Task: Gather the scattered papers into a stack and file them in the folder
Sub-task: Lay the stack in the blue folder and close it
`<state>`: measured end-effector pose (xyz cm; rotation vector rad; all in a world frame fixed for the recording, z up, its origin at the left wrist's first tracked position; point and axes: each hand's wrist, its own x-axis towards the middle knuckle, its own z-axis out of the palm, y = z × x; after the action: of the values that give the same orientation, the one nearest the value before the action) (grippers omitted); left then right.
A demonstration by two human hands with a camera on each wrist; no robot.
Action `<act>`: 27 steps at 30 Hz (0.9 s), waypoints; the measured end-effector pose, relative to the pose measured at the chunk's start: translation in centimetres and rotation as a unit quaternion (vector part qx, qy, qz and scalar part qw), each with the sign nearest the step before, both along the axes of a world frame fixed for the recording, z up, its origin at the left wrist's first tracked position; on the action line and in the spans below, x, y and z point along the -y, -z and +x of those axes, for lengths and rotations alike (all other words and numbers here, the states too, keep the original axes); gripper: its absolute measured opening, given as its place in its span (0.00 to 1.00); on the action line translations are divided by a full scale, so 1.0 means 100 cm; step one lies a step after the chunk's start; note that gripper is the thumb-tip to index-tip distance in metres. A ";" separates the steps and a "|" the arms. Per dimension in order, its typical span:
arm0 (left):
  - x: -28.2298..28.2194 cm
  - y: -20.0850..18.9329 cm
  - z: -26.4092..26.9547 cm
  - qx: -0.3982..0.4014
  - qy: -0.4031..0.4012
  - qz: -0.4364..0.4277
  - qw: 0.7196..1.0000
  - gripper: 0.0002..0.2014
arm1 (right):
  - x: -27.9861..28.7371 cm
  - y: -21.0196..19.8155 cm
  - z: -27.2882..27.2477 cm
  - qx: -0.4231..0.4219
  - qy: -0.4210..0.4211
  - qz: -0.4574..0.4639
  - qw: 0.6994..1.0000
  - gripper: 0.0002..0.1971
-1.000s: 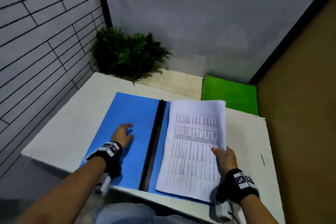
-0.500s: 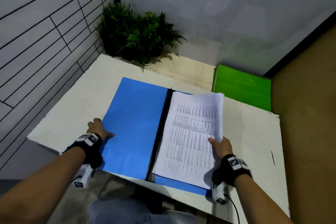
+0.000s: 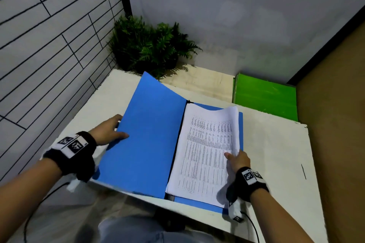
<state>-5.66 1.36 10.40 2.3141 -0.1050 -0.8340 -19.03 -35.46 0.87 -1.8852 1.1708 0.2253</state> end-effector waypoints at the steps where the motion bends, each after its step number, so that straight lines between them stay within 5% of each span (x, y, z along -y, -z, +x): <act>1: 0.007 -0.023 -0.007 -0.034 0.020 -0.081 0.996 0.16 | -0.001 -0.001 0.000 -0.007 -0.001 -0.001 1.000 0.24; 4: 0.034 -0.077 -0.029 -0.166 0.091 -0.282 0.940 0.22 | 0.001 -0.004 0.000 -0.022 -0.004 -0.006 1.000 0.23; 7: 0.070 -0.065 -0.034 -0.156 0.062 -0.308 0.936 0.16 | 0.005 -0.010 -0.003 -0.031 -0.016 -0.020 0.999 0.26; 9: 0.095 -0.023 -0.029 -0.073 0.017 -0.221 0.972 0.10 | 0.008 -0.008 -0.005 -0.031 -0.028 -0.012 0.999 0.28; 11: 0.117 0.023 -0.032 -0.052 0.054 -0.105 0.992 0.19 | 0.013 -0.002 -0.007 -0.025 -0.046 0.010 0.999 0.32; 14: 0.147 0.075 -0.055 -0.076 0.113 0.011 0.991 0.41 | 0.022 0.007 -0.011 0.034 -0.014 0.152 0.988 0.37; 16: 0.166 0.090 -0.065 -0.026 0.100 0.085 0.991 0.42 | 0.029 0.011 -0.015 0.048 0.040 0.314 0.947 0.45; 18: 0.180 0.098 -0.070 0.001 0.088 0.126 0.988 0.42 | 0.040 0.027 -0.015 0.042 0.054 0.335 0.940 0.54; 21: 0.190 0.102 -0.076 0.015 0.074 0.164 0.984 0.44 | 0.022 0.001 -0.012 -0.035 -0.019 0.200 0.979 0.60; 24: 0.195 0.108 -0.078 0.029 0.071 0.208 0.975 0.45 | 0.012 0.000 -0.012 -0.138 -0.137 -0.066 0.979 0.40; 27: 0.200 0.110 -0.080 0.031 0.079 0.223 0.971 0.46 | 0.000 0.005 -0.009 -0.147 -0.069 -0.091 0.983 0.34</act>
<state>-13.71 -18.61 -0.61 2.7843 -0.1413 -0.9408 -19.94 -35.45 0.37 -2.1495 1.2919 0.5026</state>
